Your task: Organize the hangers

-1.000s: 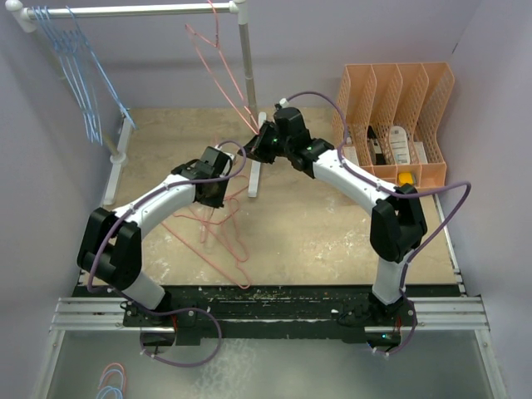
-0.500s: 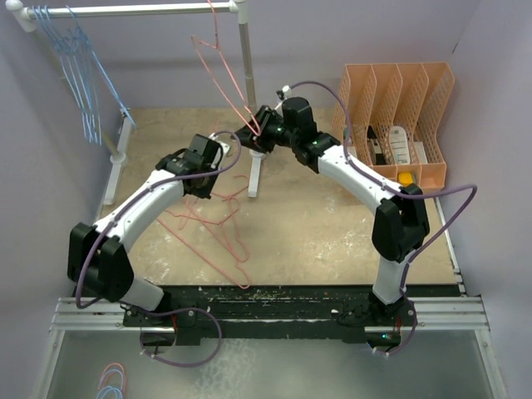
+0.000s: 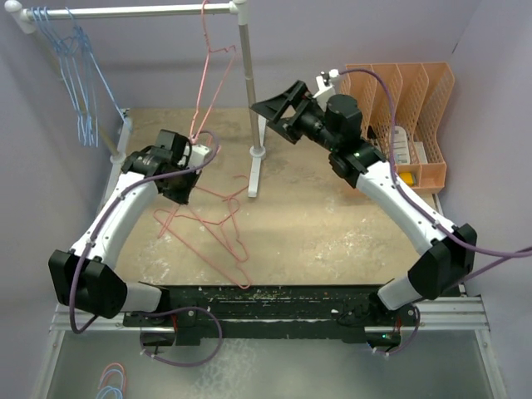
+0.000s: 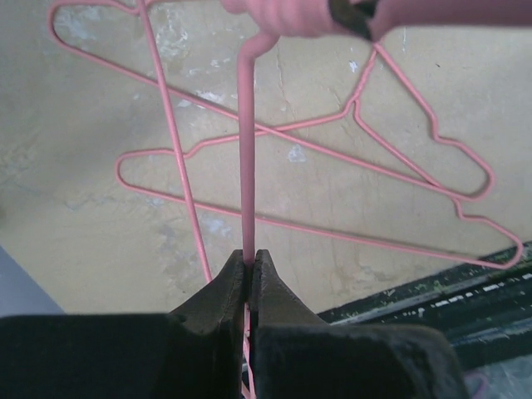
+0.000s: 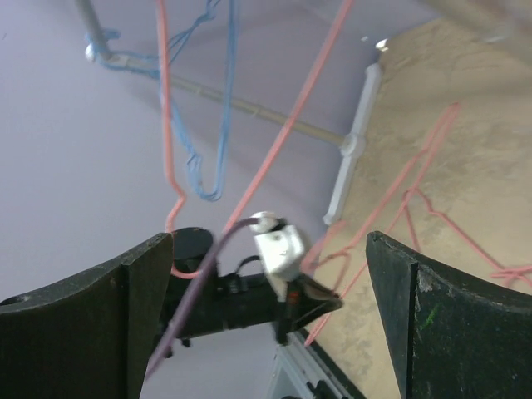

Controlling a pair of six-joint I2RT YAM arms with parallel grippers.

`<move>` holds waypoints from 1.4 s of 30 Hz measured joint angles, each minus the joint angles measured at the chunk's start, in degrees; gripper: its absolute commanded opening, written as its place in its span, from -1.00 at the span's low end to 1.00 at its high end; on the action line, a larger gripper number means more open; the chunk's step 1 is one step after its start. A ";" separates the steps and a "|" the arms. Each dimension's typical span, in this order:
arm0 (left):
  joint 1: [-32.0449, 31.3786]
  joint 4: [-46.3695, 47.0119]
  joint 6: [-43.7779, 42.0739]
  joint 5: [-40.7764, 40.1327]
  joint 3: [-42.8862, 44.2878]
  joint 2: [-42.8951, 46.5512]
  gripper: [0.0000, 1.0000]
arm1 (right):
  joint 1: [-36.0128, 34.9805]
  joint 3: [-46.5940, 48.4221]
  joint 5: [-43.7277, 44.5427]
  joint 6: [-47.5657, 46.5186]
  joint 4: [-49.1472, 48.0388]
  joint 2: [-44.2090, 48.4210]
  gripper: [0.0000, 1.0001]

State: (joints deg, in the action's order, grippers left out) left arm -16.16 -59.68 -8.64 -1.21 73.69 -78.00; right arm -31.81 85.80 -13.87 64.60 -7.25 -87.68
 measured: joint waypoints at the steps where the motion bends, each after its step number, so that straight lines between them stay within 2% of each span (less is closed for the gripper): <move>1: 1.05 -0.72 -0.13 1.46 0.31 0.26 -1.00 | 0.74 -1.53 0.81 0.00 0.04 1.14 0.99; 3: 4.83 -2.25 -0.63 4.92 1.05 0.74 -1.00 | 2.45 -3.58 1.88 -0.07 0.61 2.19 0.99; 8: 19.76 -5.33 -3.08 14.43 2.82 0.61 -1.00 | 5.33 -5.66 2.89 -0.72 2.23 2.14 0.99; 11: 23.78 -6.97 -4.94 17.62 3.34 0.50 -1.00 | 6.01 -5.70 2.89 -1.20 2.97 2.14 0.99; 16: 23.58 -10.58 -9.31 21.16 3.78 0.92 -1.00 | 6.56 -5.70 2.82 -2.03 3.21 2.19 0.99; 22: 23.58 -14.67 -15.69 21.70 4.02 4.68 -1.00 | 6.82 -6.12 2.40 -2.40 3.10 2.19 0.99; 27: 23.58 -17.64 -16.94 22.51 7.80 6.93 -1.00 | 6.93 -6.67 2.10 -2.69 3.19 2.19 0.99; 36: 23.80 -17.99 -12.63 22.45 26.14 2.54 -1.00 | 7.28 -6.67 0.26 -3.74 3.21 2.19 0.99; 42: 25.44 -20.28 -7.91 23.34 47.32 -10.95 -1.00 | 8.26 -6.78 -1.46 -3.98 3.56 2.19 0.99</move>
State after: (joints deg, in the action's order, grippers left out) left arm 9.28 -79.96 -16.56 22.13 121.01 -88.95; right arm -23.55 79.02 -15.33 60.62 -3.68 -85.49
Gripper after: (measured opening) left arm 0.022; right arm 0.995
